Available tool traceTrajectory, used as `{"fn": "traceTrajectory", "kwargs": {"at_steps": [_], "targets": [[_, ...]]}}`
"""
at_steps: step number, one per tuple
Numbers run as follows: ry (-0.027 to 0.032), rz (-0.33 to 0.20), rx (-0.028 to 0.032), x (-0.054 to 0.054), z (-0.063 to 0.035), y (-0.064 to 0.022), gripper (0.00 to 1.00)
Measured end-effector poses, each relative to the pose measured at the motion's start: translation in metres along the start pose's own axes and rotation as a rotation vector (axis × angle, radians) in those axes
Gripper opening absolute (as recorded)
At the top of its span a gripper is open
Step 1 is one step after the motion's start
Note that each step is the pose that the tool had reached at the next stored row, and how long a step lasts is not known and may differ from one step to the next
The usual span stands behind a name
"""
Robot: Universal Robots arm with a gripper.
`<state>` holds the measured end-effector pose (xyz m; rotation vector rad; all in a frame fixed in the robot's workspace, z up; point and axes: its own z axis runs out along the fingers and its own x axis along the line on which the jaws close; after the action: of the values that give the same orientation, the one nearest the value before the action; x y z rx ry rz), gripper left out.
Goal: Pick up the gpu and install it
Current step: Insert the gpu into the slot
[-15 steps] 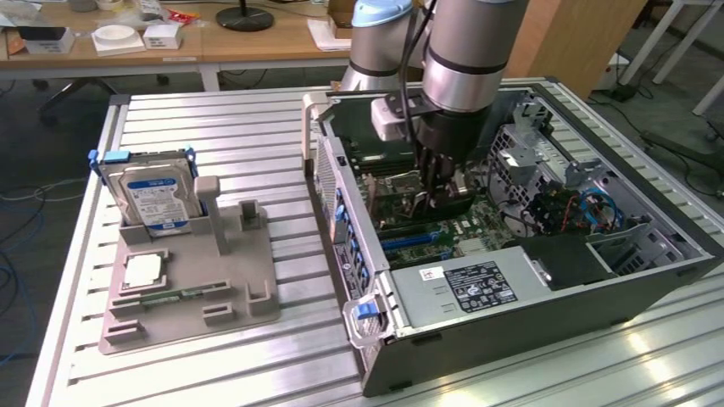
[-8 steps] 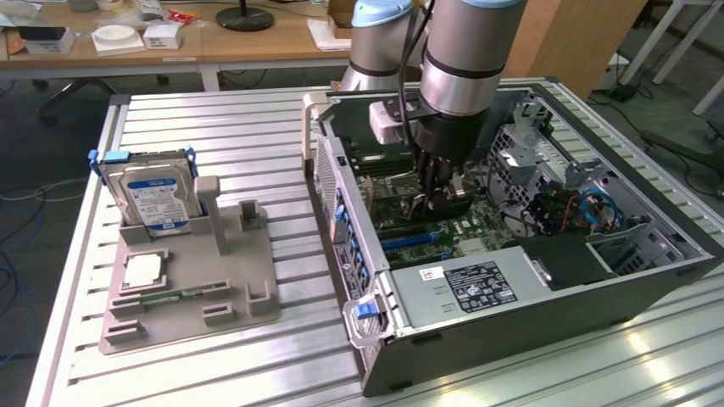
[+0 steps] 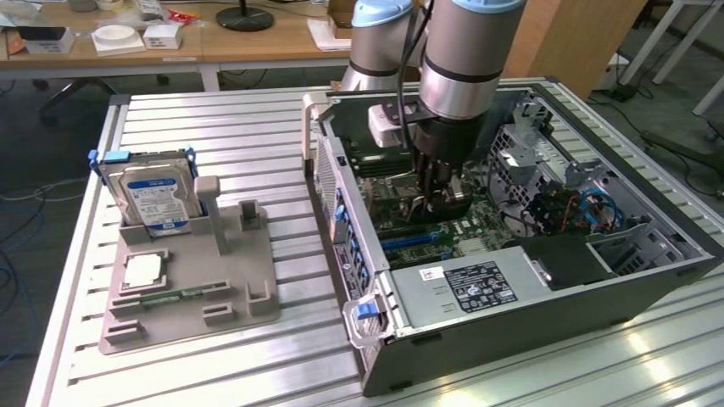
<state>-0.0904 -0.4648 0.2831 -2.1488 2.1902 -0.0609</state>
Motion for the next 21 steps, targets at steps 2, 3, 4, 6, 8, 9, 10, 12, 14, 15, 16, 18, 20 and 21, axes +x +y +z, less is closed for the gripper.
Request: {"fn": "traceTrajectory", "kwargs": {"at_steps": [2, 3, 4, 6, 8, 9, 10, 12, 14, 15, 16, 18, 20, 21], "targets": [[0.0, 0.0, 0.0, 0.0001, 0.0009, 0.0002, 0.26], [-0.0001, 0.0, 0.0, 0.0002, 0.0013, 0.0003, 0.26], [-0.0001, 0.0, 0.0, 0.0002, 0.0018, 0.0004, 0.26], [0.0, 0.0, 0.0, 0.0003, 0.0026, 0.0007, 0.26], [0.0, 0.0, 0.0, 0.0003, 0.0035, 0.0009, 0.26], [0.0, 0.0, 0.0, 0.0003, 0.0039, 0.0011, 0.26], [-0.0001, 0.0, 0.0, 0.0003, 0.0043, 0.0012, 0.26], [0.0, 0.0, 0.0, 0.0004, 0.0053, 0.0014, 0.26], [0.0, 0.0, 0.0, 0.0005, 0.006, 0.0017, 0.26], [0.0, 0.0, 0.0, 0.0005, 0.0065, 0.0018, 0.26], [0.0, 0.0, 0.0, 0.0006, 0.0068, 0.0019, 0.26], [0.0, 0.0, 0.0, 0.0007, 0.0075, 0.0021, 0.26], [0.0, 0.0, 0.0, 0.0009, 0.0081, 0.0023, 0.26], [0.0, 0.0, 0.0, 0.0009, 0.0085, 0.0024, 0.26]]}}
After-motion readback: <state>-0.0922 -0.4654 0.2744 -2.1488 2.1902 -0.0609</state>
